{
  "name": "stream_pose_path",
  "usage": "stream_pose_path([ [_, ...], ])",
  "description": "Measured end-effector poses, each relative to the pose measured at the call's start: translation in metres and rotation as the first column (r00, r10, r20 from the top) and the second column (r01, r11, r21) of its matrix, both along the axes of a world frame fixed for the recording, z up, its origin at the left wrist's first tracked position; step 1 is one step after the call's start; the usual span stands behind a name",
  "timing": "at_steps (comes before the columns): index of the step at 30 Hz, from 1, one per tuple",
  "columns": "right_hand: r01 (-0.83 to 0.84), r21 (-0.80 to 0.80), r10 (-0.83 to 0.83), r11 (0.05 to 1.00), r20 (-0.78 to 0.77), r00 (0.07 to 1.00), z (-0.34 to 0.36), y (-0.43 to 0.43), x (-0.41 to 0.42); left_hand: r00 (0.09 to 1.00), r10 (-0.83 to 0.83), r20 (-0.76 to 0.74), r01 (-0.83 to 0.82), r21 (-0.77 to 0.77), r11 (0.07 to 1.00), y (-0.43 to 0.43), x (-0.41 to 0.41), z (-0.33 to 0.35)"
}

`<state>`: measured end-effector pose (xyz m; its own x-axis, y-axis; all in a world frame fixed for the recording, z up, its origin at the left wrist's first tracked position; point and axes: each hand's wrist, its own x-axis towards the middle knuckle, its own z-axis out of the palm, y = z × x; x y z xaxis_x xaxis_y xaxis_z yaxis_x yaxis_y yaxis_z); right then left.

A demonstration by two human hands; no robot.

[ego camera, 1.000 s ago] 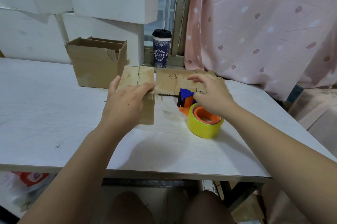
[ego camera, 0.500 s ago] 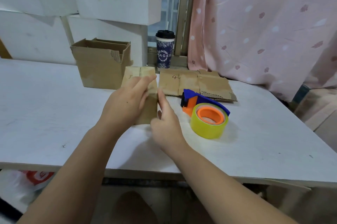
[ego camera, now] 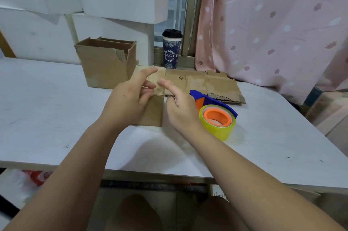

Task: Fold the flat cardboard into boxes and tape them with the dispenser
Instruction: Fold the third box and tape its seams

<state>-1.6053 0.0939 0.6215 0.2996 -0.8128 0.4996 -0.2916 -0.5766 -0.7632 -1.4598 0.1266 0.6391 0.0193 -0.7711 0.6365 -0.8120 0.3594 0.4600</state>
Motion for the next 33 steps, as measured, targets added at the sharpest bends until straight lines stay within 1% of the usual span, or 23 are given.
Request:
stream_pose_path([
  [1,-0.031,-0.011,0.031,0.999,-0.031,0.999,0.000,-0.002,0.001,1.000,-0.028,0.010,0.028,0.011,1.000,0.001,0.001,0.002],
  [2,-0.054,-0.017,0.053,0.998,-0.055,0.997,-0.001,-0.004,0.002,0.997,-0.051,0.052,0.050,0.011,0.999,0.002,0.002,0.003],
  [3,-0.062,-0.023,0.060,0.998,-0.070,0.996,-0.002,-0.006,0.002,0.990,-0.053,0.129,0.054,-0.008,0.999,0.005,0.003,0.002],
  [5,-0.054,-0.027,0.051,0.998,-0.087,0.995,-0.005,-0.010,0.001,0.957,0.014,0.288,0.002,-0.054,0.999,0.009,0.010,-0.004],
  [6,-0.050,-0.021,0.048,0.999,-0.094,0.994,-0.005,-0.013,0.000,0.953,0.047,0.300,-0.031,-0.060,0.998,0.010,0.016,-0.008],
  [7,-0.051,-0.012,0.049,0.999,-0.097,0.994,-0.004,-0.015,-0.001,0.966,0.066,0.252,-0.056,-0.045,0.997,0.012,0.021,-0.013],
  [8,-0.057,0.000,0.057,0.998,-0.092,0.994,-0.002,-0.018,-0.002,0.988,0.068,0.140,-0.067,-0.011,0.998,0.015,0.025,-0.016],
  [9,-0.067,0.016,0.068,0.998,-0.083,0.994,-0.001,-0.021,-0.003,0.998,0.061,-0.024,-0.061,0.018,0.998,0.018,0.027,-0.019],
  [10,-0.076,0.031,0.078,0.997,-0.076,0.994,0.000,-0.023,-0.005,0.979,0.061,-0.194,-0.057,0.023,0.998,0.019,0.028,-0.021],
  [12,-0.087,0.047,0.090,0.995,-0.062,0.994,0.001,-0.025,-0.005,0.882,0.088,-0.463,-0.100,-0.001,0.995,0.019,0.029,-0.027],
  [14,-0.088,0.044,0.090,0.995,-0.040,0.995,-0.001,-0.025,-0.004,0.748,0.061,-0.661,-0.085,-0.005,0.996,0.018,0.028,-0.030],
  [15,-0.086,0.040,0.087,0.996,-0.029,0.996,-0.004,-0.024,-0.004,0.693,0.039,-0.720,-0.061,-0.005,0.998,0.017,0.028,-0.032],
  [16,-0.086,0.035,0.087,0.996,-0.021,0.996,-0.006,-0.024,-0.004,0.663,0.021,-0.748,-0.041,-0.009,0.999,0.016,0.027,-0.033],
  [17,-0.094,0.032,0.094,0.995,-0.016,0.995,-0.007,-0.023,-0.004,0.655,0.008,-0.755,-0.027,-0.013,1.000,0.015,0.027,-0.034],
  [21,-0.174,0.022,0.175,0.984,-0.043,0.984,-0.008,-0.024,-0.007,0.689,-0.001,-0.725,-0.019,-0.019,1.000,0.012,0.033,-0.038],
  [25,-0.252,0.058,0.256,0.966,-0.089,0.962,-0.003,-0.029,-0.014,0.701,-0.021,-0.713,0.005,-0.024,1.000,0.010,0.038,-0.043],
  [27,-0.275,0.067,0.281,0.959,-0.115,0.953,-0.002,-0.031,-0.017,0.733,-0.007,-0.680,0.000,-0.010,1.000,0.010,0.040,-0.043],
  [29,-0.270,0.059,0.276,0.961,-0.136,0.952,-0.002,-0.033,-0.017,0.816,0.014,-0.578,-0.024,-0.009,1.000,0.008,0.042,-0.043],
  [31,-0.252,0.054,0.256,0.966,-0.118,0.959,-0.003,-0.033,-0.015,0.925,0.037,-0.377,-0.048,-0.018,0.999,0.007,0.042,-0.041],
  [33,-0.235,0.058,0.239,0.970,-0.067,0.969,-0.004,-0.032,-0.012,0.979,0.074,-0.188,-0.085,-0.049,0.995,0.005,0.044,-0.039],
])
